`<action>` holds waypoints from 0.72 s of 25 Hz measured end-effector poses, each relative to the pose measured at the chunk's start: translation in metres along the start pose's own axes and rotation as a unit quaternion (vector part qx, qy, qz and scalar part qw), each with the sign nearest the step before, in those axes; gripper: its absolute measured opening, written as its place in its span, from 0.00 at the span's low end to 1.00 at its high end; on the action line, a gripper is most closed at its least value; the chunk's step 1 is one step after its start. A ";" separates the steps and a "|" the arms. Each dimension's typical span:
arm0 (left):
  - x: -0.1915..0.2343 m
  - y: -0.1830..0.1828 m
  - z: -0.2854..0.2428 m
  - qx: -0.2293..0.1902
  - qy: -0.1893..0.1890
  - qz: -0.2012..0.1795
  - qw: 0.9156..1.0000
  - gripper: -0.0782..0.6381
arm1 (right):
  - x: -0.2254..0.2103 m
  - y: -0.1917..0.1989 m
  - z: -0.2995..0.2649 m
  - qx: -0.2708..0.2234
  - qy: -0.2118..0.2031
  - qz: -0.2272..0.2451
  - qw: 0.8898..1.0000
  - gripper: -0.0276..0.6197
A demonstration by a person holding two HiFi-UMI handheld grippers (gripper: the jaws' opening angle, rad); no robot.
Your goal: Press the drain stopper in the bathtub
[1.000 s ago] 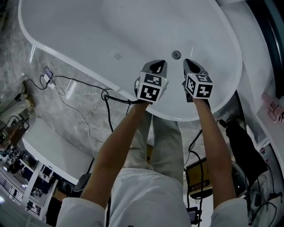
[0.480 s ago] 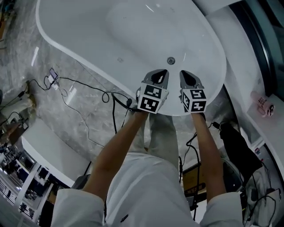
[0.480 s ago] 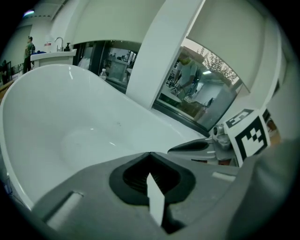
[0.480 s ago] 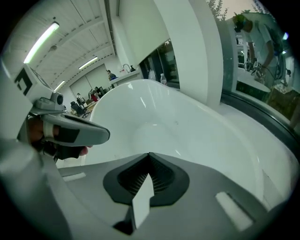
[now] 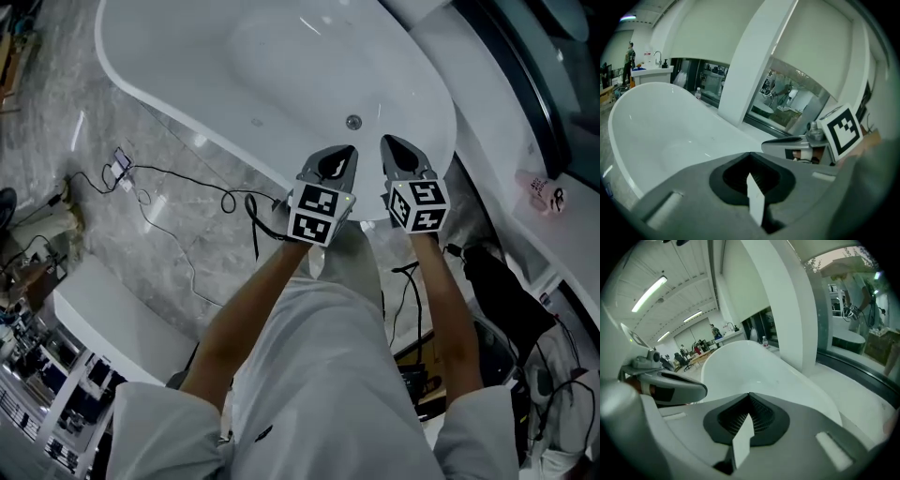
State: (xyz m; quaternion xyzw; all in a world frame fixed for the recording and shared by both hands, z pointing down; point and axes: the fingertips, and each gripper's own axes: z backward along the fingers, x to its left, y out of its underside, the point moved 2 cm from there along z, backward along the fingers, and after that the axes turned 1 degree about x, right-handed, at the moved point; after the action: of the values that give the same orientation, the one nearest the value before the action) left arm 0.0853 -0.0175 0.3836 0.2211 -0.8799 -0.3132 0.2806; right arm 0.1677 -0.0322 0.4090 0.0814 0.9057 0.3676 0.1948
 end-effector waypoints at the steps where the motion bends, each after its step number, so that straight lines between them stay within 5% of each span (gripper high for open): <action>1: -0.005 -0.003 0.009 -0.003 -0.003 0.001 1.000 0.11 | 0.006 -0.005 0.009 -0.005 -0.005 -0.006 1.000 0.04; 11: -0.047 -0.053 0.091 -0.058 -0.008 0.012 0.998 0.12 | 0.071 -0.037 0.098 -0.037 -0.043 -0.008 0.998 0.04; 18: -0.071 -0.083 0.147 -0.081 0.017 -0.021 0.996 0.12 | 0.101 -0.069 0.150 -0.062 -0.063 0.026 0.996 0.04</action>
State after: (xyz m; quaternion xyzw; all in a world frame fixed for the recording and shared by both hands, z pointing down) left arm 0.0629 0.0263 0.2077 0.2218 -0.8416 -0.3858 0.3061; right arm 0.1376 0.0428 0.2333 0.1161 0.8647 0.4219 0.2466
